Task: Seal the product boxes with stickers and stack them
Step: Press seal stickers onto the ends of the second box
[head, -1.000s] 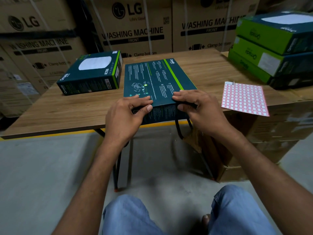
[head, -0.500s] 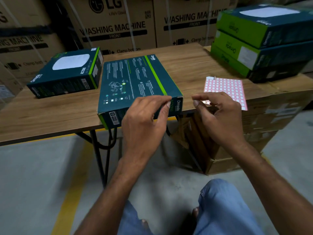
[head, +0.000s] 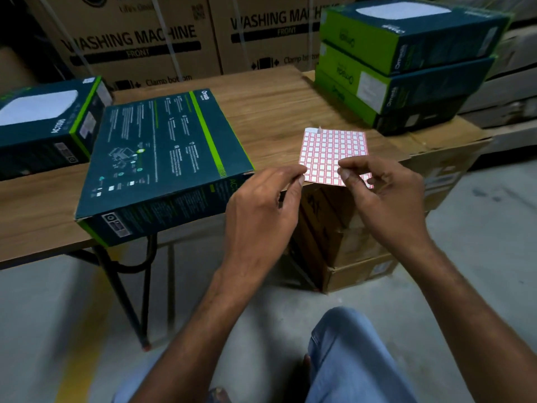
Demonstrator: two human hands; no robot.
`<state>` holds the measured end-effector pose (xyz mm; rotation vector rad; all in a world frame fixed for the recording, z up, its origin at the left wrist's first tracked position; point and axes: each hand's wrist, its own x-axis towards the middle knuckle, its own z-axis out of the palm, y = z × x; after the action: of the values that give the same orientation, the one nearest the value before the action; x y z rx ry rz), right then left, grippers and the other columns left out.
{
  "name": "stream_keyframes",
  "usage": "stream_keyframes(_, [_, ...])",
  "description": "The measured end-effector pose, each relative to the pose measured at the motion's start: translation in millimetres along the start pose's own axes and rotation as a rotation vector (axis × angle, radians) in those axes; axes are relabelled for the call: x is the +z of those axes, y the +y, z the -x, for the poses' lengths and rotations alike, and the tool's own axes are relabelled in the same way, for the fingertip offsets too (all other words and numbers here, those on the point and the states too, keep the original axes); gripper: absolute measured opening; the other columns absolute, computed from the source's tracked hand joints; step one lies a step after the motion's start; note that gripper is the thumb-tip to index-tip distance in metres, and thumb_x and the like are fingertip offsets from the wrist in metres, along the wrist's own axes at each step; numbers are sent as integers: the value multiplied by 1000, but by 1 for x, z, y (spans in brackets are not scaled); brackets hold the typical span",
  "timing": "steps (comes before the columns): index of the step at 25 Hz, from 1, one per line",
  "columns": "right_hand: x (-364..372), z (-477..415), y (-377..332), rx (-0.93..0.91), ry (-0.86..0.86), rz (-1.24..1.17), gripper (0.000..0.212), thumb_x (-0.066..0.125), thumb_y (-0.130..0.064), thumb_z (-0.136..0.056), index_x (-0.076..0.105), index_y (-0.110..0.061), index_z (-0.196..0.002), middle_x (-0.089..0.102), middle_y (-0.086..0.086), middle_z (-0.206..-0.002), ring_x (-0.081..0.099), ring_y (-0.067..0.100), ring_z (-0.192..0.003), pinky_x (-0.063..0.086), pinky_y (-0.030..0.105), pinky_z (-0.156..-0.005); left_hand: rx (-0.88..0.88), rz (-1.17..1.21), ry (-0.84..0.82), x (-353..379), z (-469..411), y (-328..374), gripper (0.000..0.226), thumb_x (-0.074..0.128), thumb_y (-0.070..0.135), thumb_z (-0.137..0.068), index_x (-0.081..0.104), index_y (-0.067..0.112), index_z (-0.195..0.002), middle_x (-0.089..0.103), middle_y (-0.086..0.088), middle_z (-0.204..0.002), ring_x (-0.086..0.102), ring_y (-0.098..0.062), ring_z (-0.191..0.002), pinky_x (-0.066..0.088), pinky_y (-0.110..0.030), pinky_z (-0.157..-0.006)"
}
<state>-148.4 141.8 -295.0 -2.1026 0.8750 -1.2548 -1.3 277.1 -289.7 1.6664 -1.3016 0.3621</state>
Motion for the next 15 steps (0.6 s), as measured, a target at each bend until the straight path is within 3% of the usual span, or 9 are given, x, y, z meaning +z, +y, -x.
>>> stream_keyframes(3, [-10,-8,16,42,22,29,22,73,-22,-97,77,-27,-117,75,-8,-113,69,9,-102,60,33,-86,-35,7,-45,18,-4,-3,18,68,20,-102,78,16,-116,77,5,-113,73,-14,-101,59,-40,-83])
stream_keyframes(7, [-18,-17,35,39,-35,133,25,72,-27,-96,75,-26,-121,72,-10,-116,65,10,-107,60,45,-87,-88,-2,-57,38,-7,-7,18,70,20,-100,78,19,-115,77,7,-113,72,-14,-102,58,-38,-86])
stream_keyframes(11, [-14,-36,39,5,-121,171,22,72,-31,-97,76,-30,-118,69,-10,-115,64,11,-105,59,43,-84,-96,-27,-92,52,-21,-9,16,71,23,-100,79,19,-114,77,7,-113,68,-14,-106,55,-35,-89])
stream_keyframes(15, [-3,-86,38,-27,-218,191,17,70,-28,-98,78,-31,-113,70,-17,-101,61,-5,-85,51,29,-78,-152,-25,-137,68,-50,-18,17,70,25,-98,79,20,-112,75,7,-116,64,-14,-110,48,-29,-93])
